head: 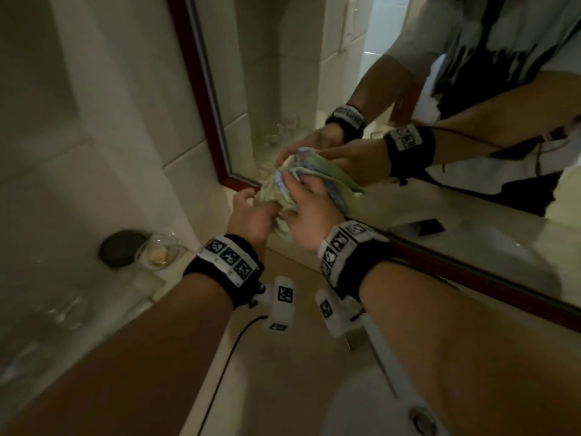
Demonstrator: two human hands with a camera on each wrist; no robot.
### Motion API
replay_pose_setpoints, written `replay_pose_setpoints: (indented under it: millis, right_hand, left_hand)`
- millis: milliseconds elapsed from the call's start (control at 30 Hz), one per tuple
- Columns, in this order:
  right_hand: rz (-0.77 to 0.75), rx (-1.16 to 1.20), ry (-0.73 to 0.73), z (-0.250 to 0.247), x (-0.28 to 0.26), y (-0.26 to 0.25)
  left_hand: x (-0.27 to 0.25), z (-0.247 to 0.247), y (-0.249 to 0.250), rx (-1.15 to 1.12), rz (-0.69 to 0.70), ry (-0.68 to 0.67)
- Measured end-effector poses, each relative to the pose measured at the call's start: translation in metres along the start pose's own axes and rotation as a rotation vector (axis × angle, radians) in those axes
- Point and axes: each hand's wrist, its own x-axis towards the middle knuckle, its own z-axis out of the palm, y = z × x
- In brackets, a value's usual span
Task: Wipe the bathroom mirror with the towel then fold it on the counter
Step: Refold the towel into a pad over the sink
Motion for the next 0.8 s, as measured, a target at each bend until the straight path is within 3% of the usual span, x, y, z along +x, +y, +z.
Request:
replay_pose_setpoints:
  millis: [133,300,533,800]
  right_hand:
    - [-0.012,-0.030,-0.039,0.007,0.011,-0.008]
    - [-0.077,-0.081,-0.048,-0.015,-0.019,0.015]
    - [0.031,-0.162,0.039,-0.071,-0.097,0.075]
    - [0.085,-0.230,0.118,-0.134,-0.204,0.181]
  left_hand:
    - [0.006,-0.009,-0.001,0.295,0.116,0.003]
    - [-0.018,0.017,-0.012,0.352,0.153,-0.019]
    - [-0.076,0.090,-0.023,0.416,0.209,-0.229]
    - [-0.178,0.203,-0.050,0.480,0.252,-0.405]
